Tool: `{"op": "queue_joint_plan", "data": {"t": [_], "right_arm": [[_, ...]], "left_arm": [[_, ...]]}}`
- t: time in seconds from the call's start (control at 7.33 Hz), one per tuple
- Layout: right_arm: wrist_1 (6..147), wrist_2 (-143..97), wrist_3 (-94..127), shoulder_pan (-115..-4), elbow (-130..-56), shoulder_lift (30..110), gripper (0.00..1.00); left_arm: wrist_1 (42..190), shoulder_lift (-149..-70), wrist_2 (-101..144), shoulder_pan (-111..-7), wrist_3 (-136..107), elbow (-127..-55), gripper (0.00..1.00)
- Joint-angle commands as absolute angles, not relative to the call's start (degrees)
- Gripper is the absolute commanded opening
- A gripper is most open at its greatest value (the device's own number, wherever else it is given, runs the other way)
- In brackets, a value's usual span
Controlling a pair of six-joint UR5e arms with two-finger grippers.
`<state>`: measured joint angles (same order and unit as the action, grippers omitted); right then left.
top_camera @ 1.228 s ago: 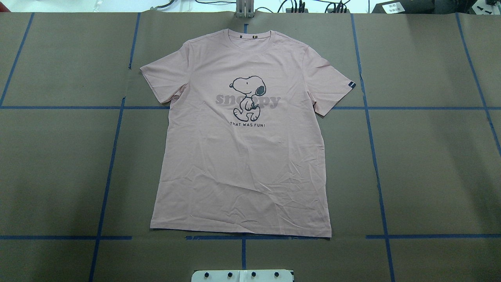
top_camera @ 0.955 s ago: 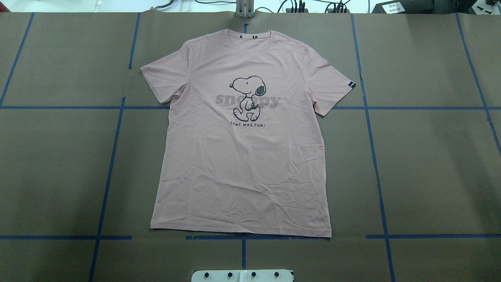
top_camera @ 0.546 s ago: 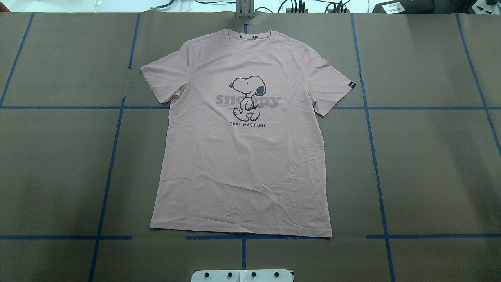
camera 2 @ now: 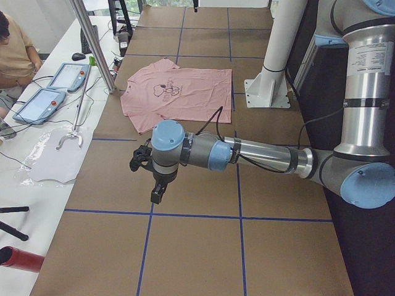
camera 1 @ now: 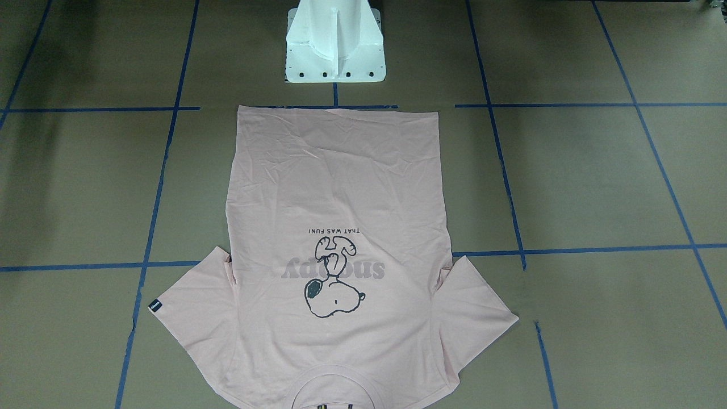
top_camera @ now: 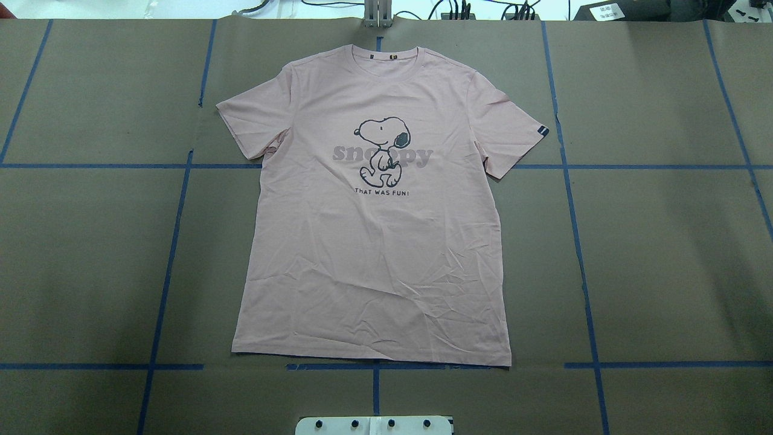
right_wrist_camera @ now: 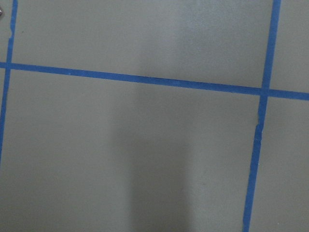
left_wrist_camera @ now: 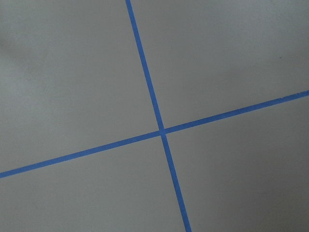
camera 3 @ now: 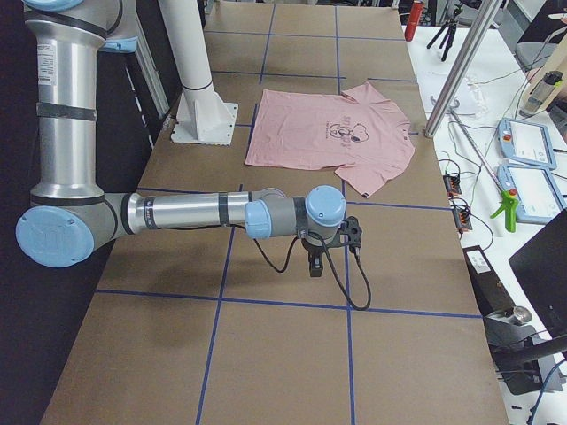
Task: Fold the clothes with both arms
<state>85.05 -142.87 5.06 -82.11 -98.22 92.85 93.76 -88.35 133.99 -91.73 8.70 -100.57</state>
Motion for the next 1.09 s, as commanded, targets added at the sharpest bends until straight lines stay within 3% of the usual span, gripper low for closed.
{"op": "queue_joint_plan", "data": {"t": [0.0, 0.55, 0.96], "right_arm": [[82.71, -143.0, 11.37, -78.77, -94.94, 86.36, 1.0], [72.74, -142.12, 29.89, -68.66, -76.43, 64.56, 1.0], [57.24, -121.53, 53.54, -57.6, -69.35, 58.02, 0.97]], "left_arm": [[93.95, -87.9, 134.38, -91.32, 8.79, -100.81, 1.0], [96.41, -87.8, 135.78, -90.09, 8.52, -100.37, 1.0], [97.29, -87.8, 136.67, -89.91, 8.35, -99.84, 1.0]]}}
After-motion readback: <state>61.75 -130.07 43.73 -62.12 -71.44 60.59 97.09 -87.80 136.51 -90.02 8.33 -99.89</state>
